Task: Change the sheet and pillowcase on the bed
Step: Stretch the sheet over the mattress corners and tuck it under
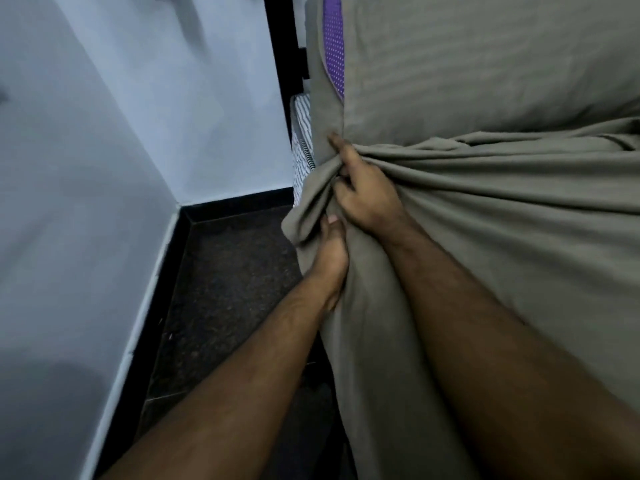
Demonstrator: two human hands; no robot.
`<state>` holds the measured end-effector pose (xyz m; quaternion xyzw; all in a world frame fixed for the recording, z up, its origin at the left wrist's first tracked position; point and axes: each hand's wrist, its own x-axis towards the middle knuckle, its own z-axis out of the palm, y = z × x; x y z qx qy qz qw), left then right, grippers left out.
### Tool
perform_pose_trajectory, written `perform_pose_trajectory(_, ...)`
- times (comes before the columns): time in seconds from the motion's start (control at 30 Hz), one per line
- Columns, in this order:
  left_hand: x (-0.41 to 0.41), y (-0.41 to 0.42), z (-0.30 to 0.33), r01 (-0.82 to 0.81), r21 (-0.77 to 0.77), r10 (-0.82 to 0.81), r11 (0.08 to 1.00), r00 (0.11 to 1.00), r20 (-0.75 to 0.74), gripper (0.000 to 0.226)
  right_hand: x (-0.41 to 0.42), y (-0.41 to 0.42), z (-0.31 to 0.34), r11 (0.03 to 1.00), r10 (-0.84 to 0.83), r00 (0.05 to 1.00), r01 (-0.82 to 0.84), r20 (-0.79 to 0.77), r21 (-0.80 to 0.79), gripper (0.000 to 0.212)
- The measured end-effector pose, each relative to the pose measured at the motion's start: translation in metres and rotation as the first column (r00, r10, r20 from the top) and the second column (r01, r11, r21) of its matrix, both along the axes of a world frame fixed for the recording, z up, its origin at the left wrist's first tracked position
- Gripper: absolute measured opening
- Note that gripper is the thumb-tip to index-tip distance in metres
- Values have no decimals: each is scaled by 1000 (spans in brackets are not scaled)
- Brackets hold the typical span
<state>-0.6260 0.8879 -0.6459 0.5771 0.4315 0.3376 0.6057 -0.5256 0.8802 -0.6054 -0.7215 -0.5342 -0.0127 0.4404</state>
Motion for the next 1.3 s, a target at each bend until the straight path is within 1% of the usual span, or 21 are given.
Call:
perform_pose_trajectory(0.07, 0, -6, -9, 84, 123, -70, 989, 990, -119, 69, 3, 2, -2, 980, 78, 985, -47, -155, 191, 62)
perform_pose_trajectory(0.1, 3, -5, -13, 139, 208, -103, 968, 979, -177, 71, 7, 2, -3, 959, 104, 968, -38, -227, 282, 55)
perform_pose_trajectory(0.17, 4, 4, -21, 194, 295, -125, 935, 963, -238, 62, 9, 3, 0, 906, 98, 935, 58, -341, 420, 41)
perform_pose_trajectory(0.2, 1, 6, -21, 215, 290, -141, 933, 956, -256, 55, 6, 1, 5, 878, 38, 939, 133, -342, 460, 37)
perform_pose_trajectory(0.27, -9, 12, -18, 268, 325, -152, 907, 928, -340, 51, -2, -5, 15, 784, -164, 945, 298, -282, 544, 30)
perform_pose_trajectory(0.33, -10, 16, -10, 339, 346, -161, 875, 877, -453, 55, -4, -14, 24, 663, -373, 893, 447, -252, 601, 26)
perform_pose_trajectory(0.37, -9, 22, -4, 382, 351, -172, 855, 847, -503, 57, -3, -16, 29, 613, -436, 868, 479, -236, 628, 24)
perform_pose_trajectory(0.4, -9, 27, 0, 426, 341, -189, 838, 814, -550, 61, 0, -16, 31, 601, -468, 859, 483, -209, 637, 23)
perform_pose_trajectory(0.43, -6, 34, 6, 472, 335, -206, 815, 777, -594, 71, 3, -14, 32, 625, -488, 856, 477, -167, 618, 25)
perform_pose_trajectory(0.47, -5, 39, 10, 514, 326, -216, 793, 739, -638, 84, 5, -10, 31, 680, -511, 852, 480, -111, 554, 32)
perform_pose_trajectory(0.53, -4, 48, 20, 569, 328, -211, 754, 683, -700, 105, 10, -3, 23, 805, -510, 860, 470, 19, 362, 53)
perform_pose_trajectory(0.6, -1, 58, 22, 595, 333, -183, 731, 642, -745, 111, 14, 1, 18, 873, -477, 871, 453, 119, 184, 70)
perform_pose_trajectory(0.67, -1, 61, 24, 582, 381, -129, 718, 649, -749, 108, 13, -2, 19, 883, -468, 860, 465, 203, 65, 74)
perform_pose_trajectory(0.73, -4, 66, 20, 581, 388, -162, 716, 678, -717, 104, 8, 3, 16, 847, -514, 817, 532, 260, 1, 73)
perform_pose_trajectory(0.8, -5, 67, 15, 616, 361, -211, 700, 661, -720, 100, -1, 7, 15, 784, -593, 751, 621, 290, -4, 70)
perform_pose_trajectory(0.87, -6, 67, 17, 660, 339, -259, 670, 636, -727, 93, -10, 8, 14, 706, -689, 684, 708, 242, 10, 65)
perform_pose_trajectory(0.93, -7, 73, 21, 698, 322, -309, 640, 618, -723, 90, -17, 11, 18, 617, -775, 612, 787, 160, -21, 65)
perform_pose_trajectory(1.03, -4, 79, 24, 745, 293, -374, 599, 584, -720, 93, -16, 16, 22, 508, -833, 524, 851, 179, -130, 76)
perform_pose_trajectory(1.1, 1, 84, 27, 774, 264, -427, 575, 559, -711, 96, -13, 19, 22, 487, -812, 536, 840, 231, -238, 76)
perform_pose_trajectory(1.17, 5, 89, 26, 795, 242, -457, 557, 536, -709, 90, -13, 20, 22, 506, -773, 577, 811, 264, -293, 70)
perform_pose_trajectory(1.3, 2, 91, 19, 790, 299, -424, 536, 558, -713, 80, -27, 17, 14, 557, -727, 621, 783, 293, -278, 59)
